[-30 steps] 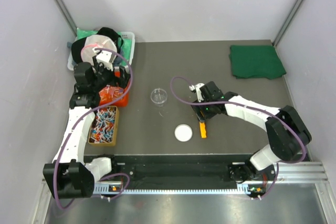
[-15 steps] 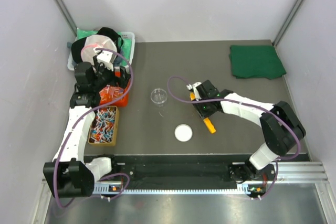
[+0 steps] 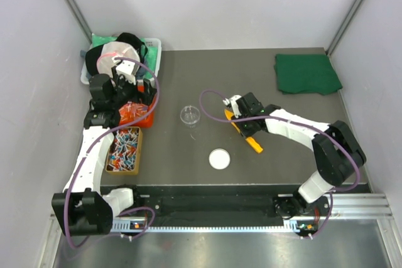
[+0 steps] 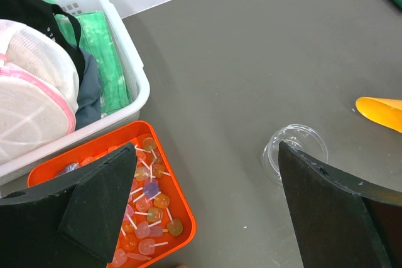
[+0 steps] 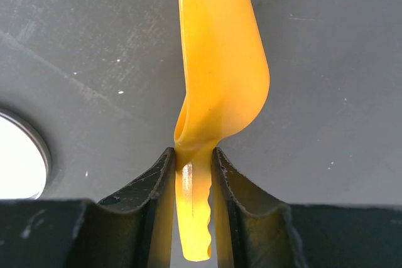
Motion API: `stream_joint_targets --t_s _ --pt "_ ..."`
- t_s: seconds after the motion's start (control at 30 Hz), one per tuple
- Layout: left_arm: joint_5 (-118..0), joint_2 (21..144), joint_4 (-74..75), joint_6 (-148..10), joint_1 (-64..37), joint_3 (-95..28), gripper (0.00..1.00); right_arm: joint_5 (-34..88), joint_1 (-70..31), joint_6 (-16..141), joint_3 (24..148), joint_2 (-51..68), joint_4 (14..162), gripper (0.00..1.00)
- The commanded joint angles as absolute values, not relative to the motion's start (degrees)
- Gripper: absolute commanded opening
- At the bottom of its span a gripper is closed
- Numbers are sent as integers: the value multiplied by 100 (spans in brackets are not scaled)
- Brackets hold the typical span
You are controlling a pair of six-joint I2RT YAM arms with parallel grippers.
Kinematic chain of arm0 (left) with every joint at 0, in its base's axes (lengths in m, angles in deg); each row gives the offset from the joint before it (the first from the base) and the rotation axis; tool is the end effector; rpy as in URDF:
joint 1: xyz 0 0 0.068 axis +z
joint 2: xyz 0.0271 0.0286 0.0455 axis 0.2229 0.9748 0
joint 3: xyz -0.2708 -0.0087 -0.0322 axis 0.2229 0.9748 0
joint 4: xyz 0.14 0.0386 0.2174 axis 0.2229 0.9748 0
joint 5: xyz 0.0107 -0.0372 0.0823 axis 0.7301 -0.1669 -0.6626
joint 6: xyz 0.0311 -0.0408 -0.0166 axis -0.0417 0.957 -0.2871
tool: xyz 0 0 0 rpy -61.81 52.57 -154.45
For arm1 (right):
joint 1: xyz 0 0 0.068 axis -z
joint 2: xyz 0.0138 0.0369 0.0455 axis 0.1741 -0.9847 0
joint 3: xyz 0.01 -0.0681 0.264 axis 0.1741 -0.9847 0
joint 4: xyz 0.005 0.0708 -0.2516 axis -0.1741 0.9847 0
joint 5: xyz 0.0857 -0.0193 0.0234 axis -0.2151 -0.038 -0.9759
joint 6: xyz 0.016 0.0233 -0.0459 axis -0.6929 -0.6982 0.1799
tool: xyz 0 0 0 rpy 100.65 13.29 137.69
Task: Pack the candies
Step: Move the spatula to the center of the board.
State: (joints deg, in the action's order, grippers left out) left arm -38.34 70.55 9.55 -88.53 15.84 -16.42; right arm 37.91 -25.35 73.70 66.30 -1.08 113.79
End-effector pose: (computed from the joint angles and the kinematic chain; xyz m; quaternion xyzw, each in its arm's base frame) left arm 0.2555 -0.0040 0.3461 0.1883 0.7608 -0.1411 0.6048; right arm 0.2552 0.1786 0.1918 -0.3228 0.9127 0.0389 0.2473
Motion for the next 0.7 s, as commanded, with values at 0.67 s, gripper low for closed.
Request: stream_joint_targets --t_s 0.67 --pt "-3635 7055 606 -8858 1604 -1624 99 -113 949 9025 8083 -1414 11728 14"
